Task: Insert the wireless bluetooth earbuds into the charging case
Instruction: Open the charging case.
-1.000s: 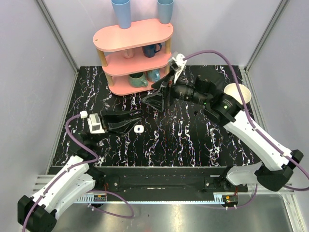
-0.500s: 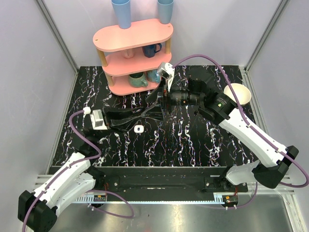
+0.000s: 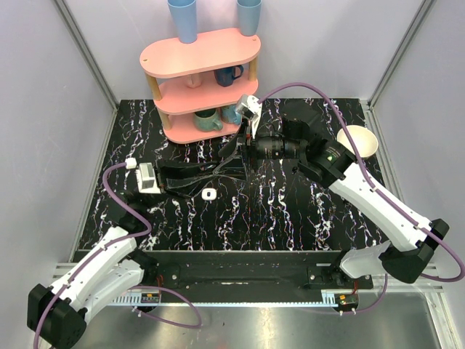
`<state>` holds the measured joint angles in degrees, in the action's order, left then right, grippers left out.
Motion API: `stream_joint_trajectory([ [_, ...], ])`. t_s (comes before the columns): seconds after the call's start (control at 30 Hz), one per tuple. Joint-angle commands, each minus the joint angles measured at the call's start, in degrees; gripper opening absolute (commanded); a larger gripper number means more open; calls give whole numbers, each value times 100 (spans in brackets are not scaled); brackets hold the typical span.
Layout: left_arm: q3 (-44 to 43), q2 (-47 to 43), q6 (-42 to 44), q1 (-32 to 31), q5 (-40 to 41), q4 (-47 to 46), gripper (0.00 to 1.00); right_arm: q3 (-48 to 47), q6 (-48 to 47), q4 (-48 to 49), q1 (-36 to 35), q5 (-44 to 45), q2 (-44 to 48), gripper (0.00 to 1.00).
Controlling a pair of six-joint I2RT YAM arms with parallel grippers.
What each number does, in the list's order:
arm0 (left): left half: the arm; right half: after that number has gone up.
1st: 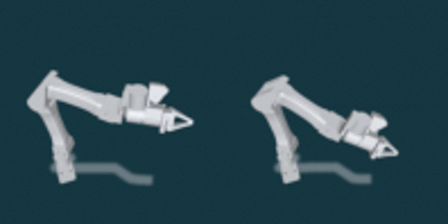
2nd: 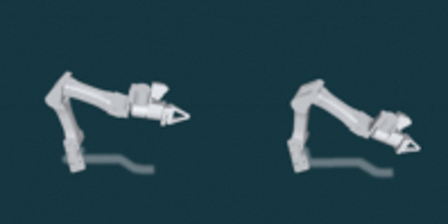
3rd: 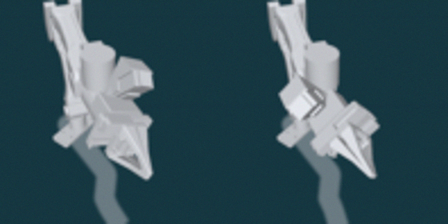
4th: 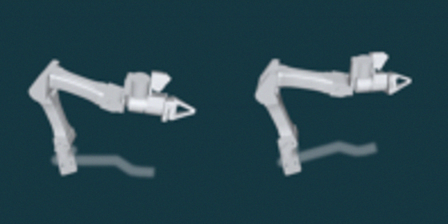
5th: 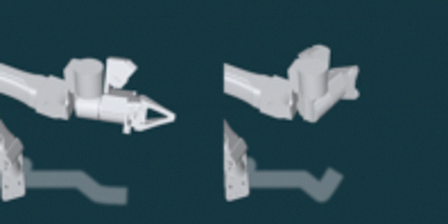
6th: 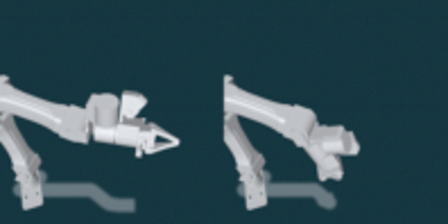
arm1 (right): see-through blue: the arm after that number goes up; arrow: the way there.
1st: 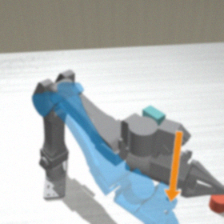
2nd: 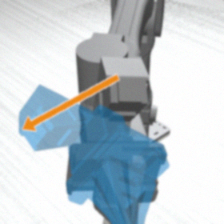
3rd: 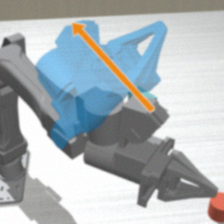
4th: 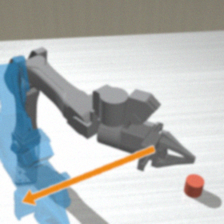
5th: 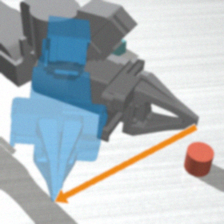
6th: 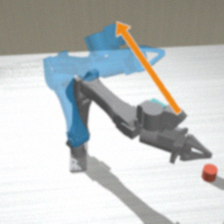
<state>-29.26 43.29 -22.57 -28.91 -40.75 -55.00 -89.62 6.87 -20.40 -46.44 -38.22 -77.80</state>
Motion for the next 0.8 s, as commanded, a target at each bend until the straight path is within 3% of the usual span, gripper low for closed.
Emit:
stream_joint_trajectory([
  [0.0,-282,-31,-125,-10,-529,-379,0,-3,60,449,-23,323,90,72],
  [0.37,-335,-101,-151,-10,-856,-353,0,50,147,766,-23,623,195,74],
  [0.77,-142,-347,156,-10,23,-55,0,-29,279,766,-23,174,63,80],
])
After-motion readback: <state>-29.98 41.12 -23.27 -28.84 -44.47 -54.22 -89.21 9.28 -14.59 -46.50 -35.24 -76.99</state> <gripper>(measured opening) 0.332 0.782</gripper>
